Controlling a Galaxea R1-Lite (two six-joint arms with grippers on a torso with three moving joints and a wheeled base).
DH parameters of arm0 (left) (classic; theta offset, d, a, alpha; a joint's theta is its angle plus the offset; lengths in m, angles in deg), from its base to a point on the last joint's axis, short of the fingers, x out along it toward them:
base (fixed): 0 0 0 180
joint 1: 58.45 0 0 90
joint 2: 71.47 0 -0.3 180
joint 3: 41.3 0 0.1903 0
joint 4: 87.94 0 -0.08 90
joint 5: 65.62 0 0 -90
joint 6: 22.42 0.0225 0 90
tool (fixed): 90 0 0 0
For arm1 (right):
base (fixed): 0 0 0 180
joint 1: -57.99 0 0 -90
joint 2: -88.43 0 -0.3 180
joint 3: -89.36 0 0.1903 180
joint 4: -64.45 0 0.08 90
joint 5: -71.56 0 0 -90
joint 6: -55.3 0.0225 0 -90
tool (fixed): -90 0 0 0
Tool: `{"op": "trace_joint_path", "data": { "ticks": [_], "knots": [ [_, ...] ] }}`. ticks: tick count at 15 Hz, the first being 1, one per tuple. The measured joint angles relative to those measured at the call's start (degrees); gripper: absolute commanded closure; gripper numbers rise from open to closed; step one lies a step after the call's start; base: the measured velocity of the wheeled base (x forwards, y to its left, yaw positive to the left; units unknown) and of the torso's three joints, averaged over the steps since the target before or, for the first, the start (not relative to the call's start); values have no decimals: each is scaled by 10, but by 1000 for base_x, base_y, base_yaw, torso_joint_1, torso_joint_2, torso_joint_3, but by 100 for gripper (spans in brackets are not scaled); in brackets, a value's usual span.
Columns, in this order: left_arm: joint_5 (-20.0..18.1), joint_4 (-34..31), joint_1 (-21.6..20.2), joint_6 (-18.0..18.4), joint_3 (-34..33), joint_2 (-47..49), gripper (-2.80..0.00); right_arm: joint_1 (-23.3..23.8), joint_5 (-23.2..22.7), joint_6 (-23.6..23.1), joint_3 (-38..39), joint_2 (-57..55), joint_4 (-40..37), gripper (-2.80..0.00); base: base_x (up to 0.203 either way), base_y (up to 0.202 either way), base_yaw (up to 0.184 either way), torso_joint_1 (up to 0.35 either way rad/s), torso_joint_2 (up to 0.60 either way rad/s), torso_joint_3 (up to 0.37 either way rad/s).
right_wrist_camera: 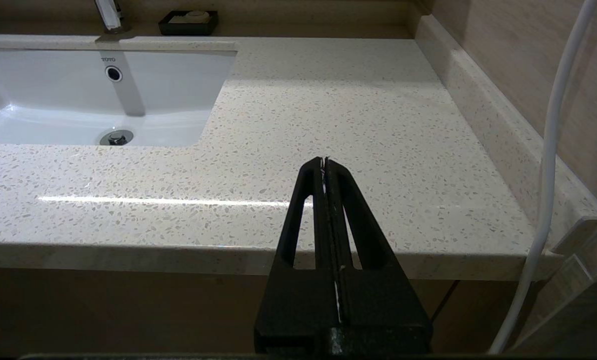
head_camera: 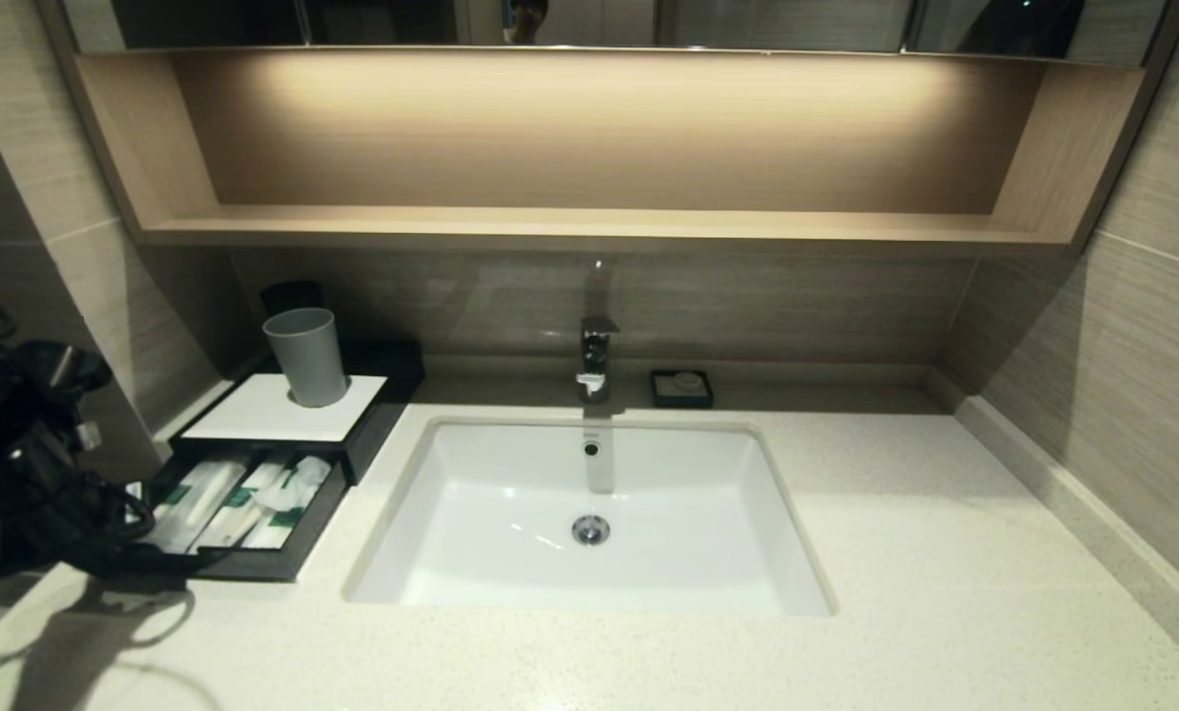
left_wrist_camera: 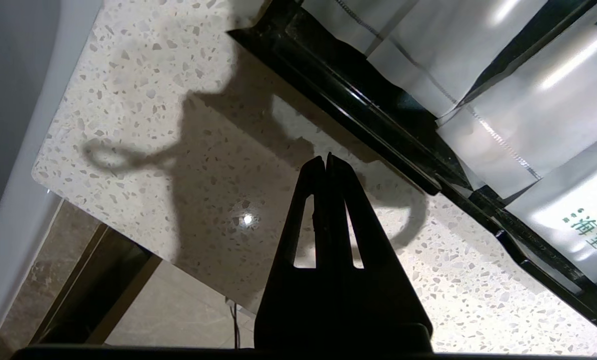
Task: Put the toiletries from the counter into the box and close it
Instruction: Close the drawer
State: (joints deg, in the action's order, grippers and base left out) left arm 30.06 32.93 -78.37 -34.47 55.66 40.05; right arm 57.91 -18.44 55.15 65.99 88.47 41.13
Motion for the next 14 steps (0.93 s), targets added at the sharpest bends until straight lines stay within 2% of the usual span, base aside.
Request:
{"op": "trace_joint_path", "data": {
  "ticks": [4,14],
  "knots": [
    [-14,13,5,0,2,6,0,0,0,0,0,0,0,0,0,0,0,0,0,0],
    [-15,48,33,-11,19,20,0,0,0,0,0,0,0,0,0,0,0,0,0,0]
  ]
}}
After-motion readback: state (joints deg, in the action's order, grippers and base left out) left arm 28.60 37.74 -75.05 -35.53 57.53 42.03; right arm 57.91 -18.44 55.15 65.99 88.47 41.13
